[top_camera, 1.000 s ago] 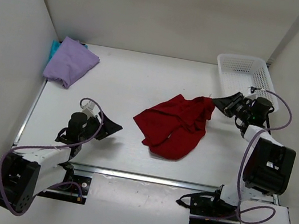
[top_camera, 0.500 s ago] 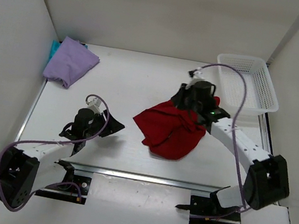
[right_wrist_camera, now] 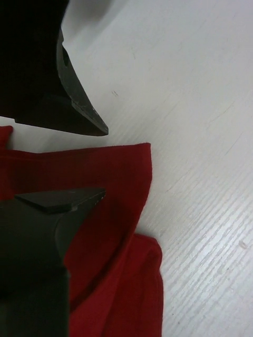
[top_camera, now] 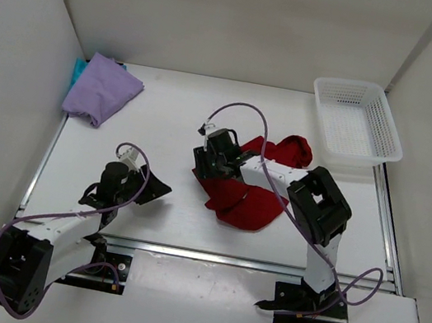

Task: Fold and stack the t-shirts
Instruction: Flatten out the tshirt

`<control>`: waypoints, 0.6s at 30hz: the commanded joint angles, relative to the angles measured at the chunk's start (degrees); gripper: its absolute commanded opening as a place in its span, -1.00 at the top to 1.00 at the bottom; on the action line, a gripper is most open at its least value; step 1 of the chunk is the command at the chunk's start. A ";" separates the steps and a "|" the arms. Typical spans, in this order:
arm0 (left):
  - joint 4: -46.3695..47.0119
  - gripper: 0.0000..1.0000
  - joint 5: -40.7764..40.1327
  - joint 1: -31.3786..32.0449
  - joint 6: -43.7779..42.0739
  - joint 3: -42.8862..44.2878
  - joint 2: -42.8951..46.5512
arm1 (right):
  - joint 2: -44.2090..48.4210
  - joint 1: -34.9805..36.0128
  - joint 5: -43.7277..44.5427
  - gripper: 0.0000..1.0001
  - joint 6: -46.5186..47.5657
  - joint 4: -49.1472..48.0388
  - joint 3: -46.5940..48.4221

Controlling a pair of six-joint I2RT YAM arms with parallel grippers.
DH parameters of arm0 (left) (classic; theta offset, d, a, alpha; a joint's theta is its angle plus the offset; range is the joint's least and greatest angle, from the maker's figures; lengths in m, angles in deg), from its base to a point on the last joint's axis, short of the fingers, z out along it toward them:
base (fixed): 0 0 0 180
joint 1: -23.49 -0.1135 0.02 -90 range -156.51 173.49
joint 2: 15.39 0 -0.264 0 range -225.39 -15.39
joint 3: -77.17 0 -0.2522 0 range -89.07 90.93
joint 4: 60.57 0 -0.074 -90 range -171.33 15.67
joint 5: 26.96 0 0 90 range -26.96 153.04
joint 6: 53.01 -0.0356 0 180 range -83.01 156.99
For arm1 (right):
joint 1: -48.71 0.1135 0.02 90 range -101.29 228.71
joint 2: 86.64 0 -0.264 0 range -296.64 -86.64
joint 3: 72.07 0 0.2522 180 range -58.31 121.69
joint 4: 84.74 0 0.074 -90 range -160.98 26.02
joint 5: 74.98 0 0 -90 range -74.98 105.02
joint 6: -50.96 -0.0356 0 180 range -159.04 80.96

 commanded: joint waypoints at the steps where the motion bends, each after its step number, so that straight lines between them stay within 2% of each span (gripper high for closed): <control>1: 0.07 -0.01 -1.05 0.79 0.26 -0.80 0.75 | -1.06 0.38 1.94 0.15 1.19 -2.95 2.92; 6: 1.65 0.09 -0.79 0.71 0.70 -2.38 0.76 | -5.46 1.17 3.70 0.14 2.07 0.38 7.58; 8: 2.01 0.22 -0.79 0.79 0.88 -3.34 0.75 | -6.08 2.04 4.75 0.14 2.33 0.47 8.02; 10: 1.67 0.46 -1.66 0.96 0.09 -3.17 0.58 | -7.56 2.58 7.19 0.14 2.77 2.30 9.17; 14: -0.87 0.73 -3.07 2.19 -2.02 -1.68 0.66 | -10.12 3.89 11.60 0.15 3.65 6.00 11.72; 16: -3.17 0.79 -5.18 2.72 -2.37 -0.62 0.75 | -10.82 3.98 11.26 0.23 3.04 6.44 11.72; 18: -4.14 0.88 -3.70 3.78 -5.95 0.61 1.19 | -11.09 3.81 10.12 0.36 1.81 5.92 11.11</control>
